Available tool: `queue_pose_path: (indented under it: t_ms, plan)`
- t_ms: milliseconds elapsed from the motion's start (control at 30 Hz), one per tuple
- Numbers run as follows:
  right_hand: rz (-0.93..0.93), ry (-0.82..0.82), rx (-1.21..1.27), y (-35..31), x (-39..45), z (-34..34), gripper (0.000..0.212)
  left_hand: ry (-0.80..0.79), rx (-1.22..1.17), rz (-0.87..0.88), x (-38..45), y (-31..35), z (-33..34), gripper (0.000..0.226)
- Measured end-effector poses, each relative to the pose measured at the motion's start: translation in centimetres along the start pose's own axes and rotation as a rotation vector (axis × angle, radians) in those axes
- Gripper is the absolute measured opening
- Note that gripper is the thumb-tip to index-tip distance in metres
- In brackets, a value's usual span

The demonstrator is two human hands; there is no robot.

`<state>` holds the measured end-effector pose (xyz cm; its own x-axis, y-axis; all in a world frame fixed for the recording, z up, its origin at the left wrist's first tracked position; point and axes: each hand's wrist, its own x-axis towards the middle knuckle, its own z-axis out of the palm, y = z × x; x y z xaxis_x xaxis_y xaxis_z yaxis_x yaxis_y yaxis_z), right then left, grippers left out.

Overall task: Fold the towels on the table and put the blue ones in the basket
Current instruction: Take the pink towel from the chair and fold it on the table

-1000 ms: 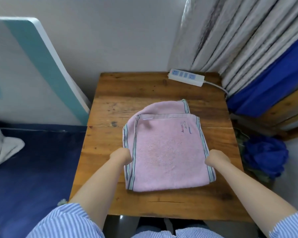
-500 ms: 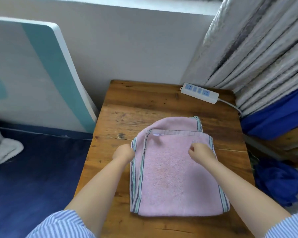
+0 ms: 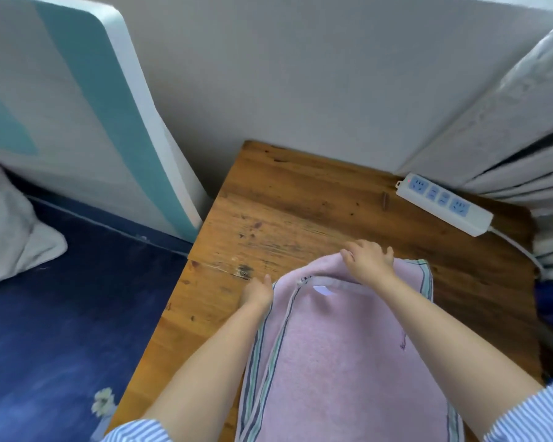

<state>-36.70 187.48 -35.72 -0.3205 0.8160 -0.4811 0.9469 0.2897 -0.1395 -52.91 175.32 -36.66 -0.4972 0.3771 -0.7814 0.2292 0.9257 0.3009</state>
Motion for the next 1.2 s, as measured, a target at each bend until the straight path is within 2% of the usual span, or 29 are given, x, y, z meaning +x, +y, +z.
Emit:
queue_pose_path:
  t_ms: [67, 167, 233, 267, 300, 367, 400, 433, 467, 533, 600, 667, 800, 900, 967, 1067, 1133, 1200]
  plan:
    - [0.059, -0.123, -0.051, 0.1, 0.8, 0.2, 0.034, -0.013, -0.084, -0.035, 0.5, 0.7, 0.1, 0.042]
    - [0.012, -0.270, -0.106, 0.4, 1.0, -0.3, 0.025, -0.042, -0.296, -0.008, 0.5, 1.5, -0.2, 0.008]
    - [-0.071, -0.251, -0.006, 0.7, 0.7, -1.0, 0.025, -0.016, -0.428, 0.124, 0.2, 1.6, -0.6, 0.028]
    - [-0.128, -0.129, 0.067, 1.0, 0.3, -1.2, 0.028, 0.026, -0.459, 0.223, -0.3, 1.6, -0.9, 0.033]
    - [-0.206, 0.091, 0.159, 1.2, -0.2, -1.3, 0.028, 0.101, -0.464, 0.328, -0.7, 1.3, -1.3, 0.035]
    - [-0.318, 0.507, 0.242, 1.7, -1.3, -0.7, 0.009, 0.281, -0.398, 0.502, -1.3, 0.6, -1.8, 0.033]
    - [-0.308, 0.539, 0.238, 1.6, -1.8, -0.3, 0.014, 0.338, -0.319, 0.551, -1.3, 0.3, -1.7, 0.026]
    - [-0.253, 0.415, 0.188, 1.4, -2.0, 0.2, 0.030, 0.367, -0.204, 0.565, -1.1, 0.1, -1.6, 0.019]
    - [-0.181, 0.249, 0.126, 1.2, -2.3, 0.9, 0.045, 0.360, -0.085, 0.521, -0.8, -0.2, -1.2, 0.021]
    - [-0.080, 0.108, 0.072, 1.0, -2.0, 1.9, 0.059, 0.273, 0.061, 0.362, -0.1, -0.5, -0.6, 0.040]
    - [-0.042, 0.097, 0.081, 0.7, -1.6, 2.3, 0.058, 0.239, 0.101, 0.299, 0.0, -0.6, -0.4, 0.048]
    - [-0.027, 0.124, 0.060, 0.9, -1.2, 2.4, 0.054, 0.250, 0.132, 0.328, 0.1, -0.6, 0.0, 0.047]
    - [-0.028, 0.109, 0.029, 2.2, 0.0, 1.8, 0.048, 0.306, 0.151, 0.482, -0.2, -1.1, 0.8, 0.034]
    - [-0.088, 0.038, -0.030, 3.0, 0.9, 0.7, 0.031, 0.238, 0.157, 0.592, -0.3, -1.0, 1.2, 0.032]
    - [-0.120, 0.098, -0.008, 3.4, 1.6, 0.0, 0.023, 0.180, 0.175, 0.655, -0.4, -0.5, 1.3, 0.040]
    - [-0.087, 0.309, 0.104, 4.2, 1.9, -0.6, 0.025, 0.128, 0.215, 0.691, -0.3, 0.8, 1.9, 0.052]
    - [-0.032, 0.437, 0.220, 4.8, 1.3, -0.9, 0.027, 0.144, 0.188, 0.700, -0.4, 1.7, 2.4, 0.049]
    - [-0.088, 0.450, 0.283, 6.0, -0.1, -0.9, 0.020, 0.198, 0.153, 0.705, -0.3, 2.6, 2.7, 0.038]
